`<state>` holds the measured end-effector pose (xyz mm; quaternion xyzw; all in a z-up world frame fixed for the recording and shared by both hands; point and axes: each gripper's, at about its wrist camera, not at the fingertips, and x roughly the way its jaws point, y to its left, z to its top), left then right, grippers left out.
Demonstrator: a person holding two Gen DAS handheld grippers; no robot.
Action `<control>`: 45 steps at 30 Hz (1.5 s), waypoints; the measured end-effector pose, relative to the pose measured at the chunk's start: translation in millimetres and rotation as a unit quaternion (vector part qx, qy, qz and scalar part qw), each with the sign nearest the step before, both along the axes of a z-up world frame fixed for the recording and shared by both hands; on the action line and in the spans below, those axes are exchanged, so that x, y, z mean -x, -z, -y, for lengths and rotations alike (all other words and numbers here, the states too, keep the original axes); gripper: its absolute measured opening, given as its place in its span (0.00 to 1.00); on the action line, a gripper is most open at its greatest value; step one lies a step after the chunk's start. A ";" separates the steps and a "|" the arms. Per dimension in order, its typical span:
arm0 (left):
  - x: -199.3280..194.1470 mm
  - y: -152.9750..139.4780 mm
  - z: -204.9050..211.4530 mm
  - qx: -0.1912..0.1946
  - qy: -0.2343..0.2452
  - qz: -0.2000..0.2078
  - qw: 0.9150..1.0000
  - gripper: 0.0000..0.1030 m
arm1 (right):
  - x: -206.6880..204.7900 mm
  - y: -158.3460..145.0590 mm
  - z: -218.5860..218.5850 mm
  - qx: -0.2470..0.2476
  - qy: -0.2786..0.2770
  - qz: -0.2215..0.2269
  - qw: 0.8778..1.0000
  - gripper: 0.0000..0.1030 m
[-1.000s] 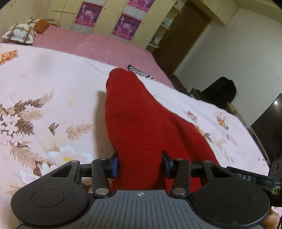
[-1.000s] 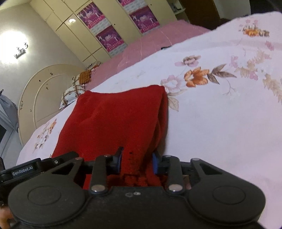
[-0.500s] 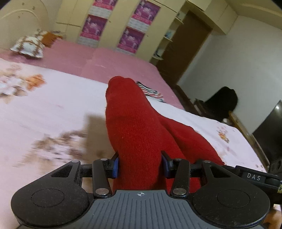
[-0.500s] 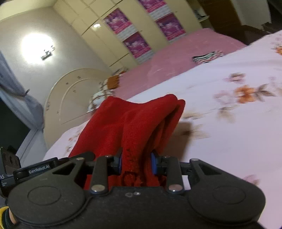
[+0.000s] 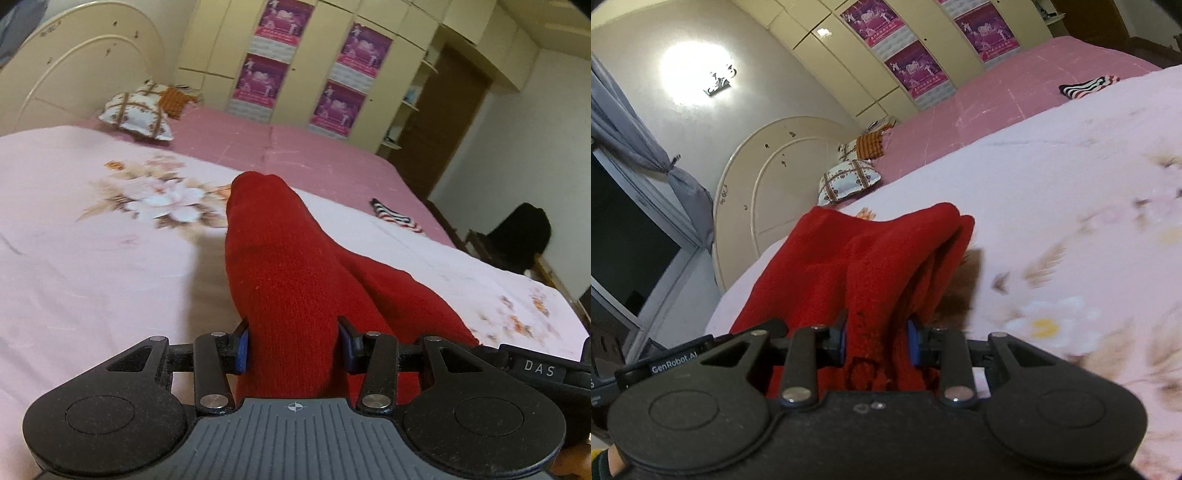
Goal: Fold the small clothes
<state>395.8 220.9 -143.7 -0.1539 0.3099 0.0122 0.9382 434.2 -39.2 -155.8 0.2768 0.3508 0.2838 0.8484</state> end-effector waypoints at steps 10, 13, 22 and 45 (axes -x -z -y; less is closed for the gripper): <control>-5.7 42.4 -29.7 -0.022 -0.010 -0.010 1.000 0.56 | 2.2 30.4 -17.0 0.054 0.022 -0.015 0.998 0.39; 8.0 25.8 -24.8 -0.046 -0.026 0.009 0.999 0.56 | 10.5 13.5 -13.9 0.066 0.041 -0.005 0.997 0.39; 63.9 25.0 2.8 -0.076 0.010 -0.005 0.997 0.56 | 74.0 -33.9 -29.9 0.139 0.013 0.090 0.986 0.36; 89.0 29.3 39.8 -0.094 -0.001 -0.004 0.996 0.56 | 114.5 -13.1 -36.6 0.235 -0.045 0.070 0.969 0.08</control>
